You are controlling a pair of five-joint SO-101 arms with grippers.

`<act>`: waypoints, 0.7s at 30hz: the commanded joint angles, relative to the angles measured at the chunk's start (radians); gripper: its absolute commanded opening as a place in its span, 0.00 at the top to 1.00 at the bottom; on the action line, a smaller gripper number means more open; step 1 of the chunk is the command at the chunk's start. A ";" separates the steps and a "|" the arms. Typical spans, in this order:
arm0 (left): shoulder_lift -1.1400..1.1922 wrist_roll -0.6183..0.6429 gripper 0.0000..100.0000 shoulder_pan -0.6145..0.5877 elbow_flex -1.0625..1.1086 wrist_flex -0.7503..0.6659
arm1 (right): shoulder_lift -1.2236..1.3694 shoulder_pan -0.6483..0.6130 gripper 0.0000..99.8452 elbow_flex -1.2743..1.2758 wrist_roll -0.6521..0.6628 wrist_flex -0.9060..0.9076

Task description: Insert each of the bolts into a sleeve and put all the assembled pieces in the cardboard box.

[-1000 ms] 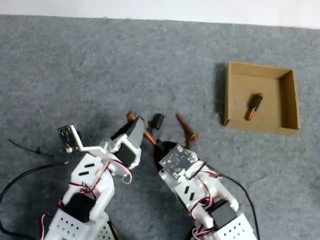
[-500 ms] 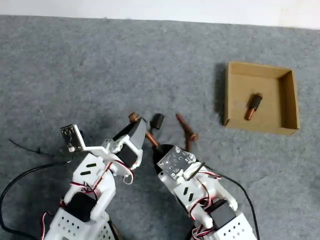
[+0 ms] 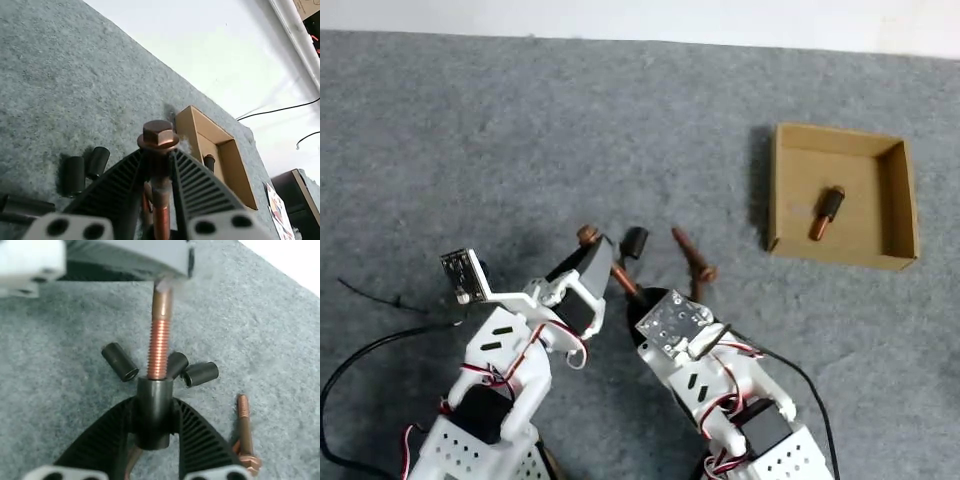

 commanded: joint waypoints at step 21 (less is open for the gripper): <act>-0.012 -0.003 1.00 0.019 0.019 0.006 | -0.021 0.012 1.00 0.062 0.005 -0.016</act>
